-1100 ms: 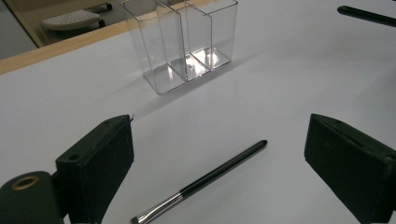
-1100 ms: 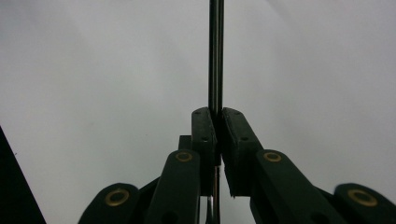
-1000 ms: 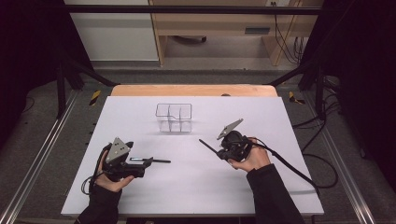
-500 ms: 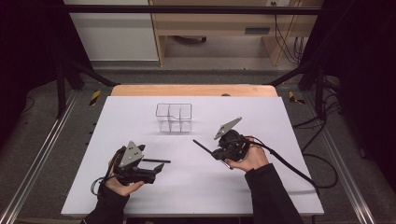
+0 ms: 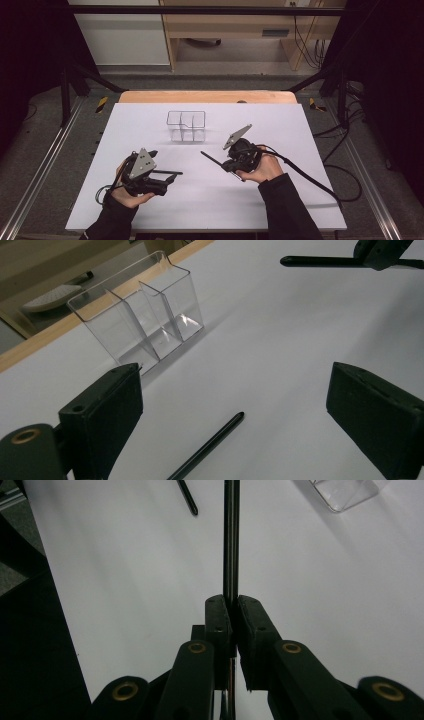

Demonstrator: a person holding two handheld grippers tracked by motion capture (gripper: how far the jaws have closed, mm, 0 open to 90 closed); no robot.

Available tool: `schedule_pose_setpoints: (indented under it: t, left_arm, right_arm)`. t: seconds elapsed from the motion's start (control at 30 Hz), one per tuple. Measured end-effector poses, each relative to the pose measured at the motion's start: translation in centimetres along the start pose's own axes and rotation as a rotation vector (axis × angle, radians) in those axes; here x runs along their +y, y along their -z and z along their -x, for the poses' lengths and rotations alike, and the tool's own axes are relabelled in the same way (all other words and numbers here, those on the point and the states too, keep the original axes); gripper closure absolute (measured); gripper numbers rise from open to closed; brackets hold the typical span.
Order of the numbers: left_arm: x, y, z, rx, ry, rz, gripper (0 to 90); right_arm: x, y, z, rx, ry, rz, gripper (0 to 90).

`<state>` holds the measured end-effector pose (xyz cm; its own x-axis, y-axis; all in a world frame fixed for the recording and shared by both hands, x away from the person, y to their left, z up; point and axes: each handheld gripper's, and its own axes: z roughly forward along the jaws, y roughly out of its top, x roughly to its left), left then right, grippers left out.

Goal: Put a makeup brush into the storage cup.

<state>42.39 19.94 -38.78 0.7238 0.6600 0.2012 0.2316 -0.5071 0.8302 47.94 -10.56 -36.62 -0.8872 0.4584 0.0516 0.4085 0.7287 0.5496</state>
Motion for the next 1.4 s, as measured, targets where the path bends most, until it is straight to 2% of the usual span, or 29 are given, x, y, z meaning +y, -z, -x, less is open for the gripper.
schedule_pose_setpoints:
  t: [0.23,0.37,0.63,0.87,1.07,1.4]
  left_arm:
    - [1.7,-0.3,0.1,-0.001,-0.060,-0.003,7.4]
    - [2.3,-0.9,0.4,-0.013,-0.104,-0.026,7.8]
    - [2.9,-2.1,1.1,-0.016,-0.180,-0.057,8.1]
    - [3.2,-2.7,1.5,-0.028,-0.225,-0.063,9.1]
    - [3.5,-3.3,2.2,-0.018,-0.294,-0.079,10.2]
    - [4.2,-3.7,3.3,-0.013,-0.382,-0.076,12.1]
  right_arm:
    - [0.4,0.3,-0.5,0.013,0.012,0.001,84.1]
    - [0.5,0.4,-0.5,0.016,0.012,0.008,84.1]
    - [0.5,0.0,-0.5,0.029,0.012,0.001,84.1]
    - [0.5,-0.4,-0.5,0.047,0.011,-0.016,84.1]
    - [0.6,-0.1,-0.5,0.062,0.008,-0.010,84.1]
    - [0.6,-0.3,-0.7,0.080,0.012,-0.028,84.1]
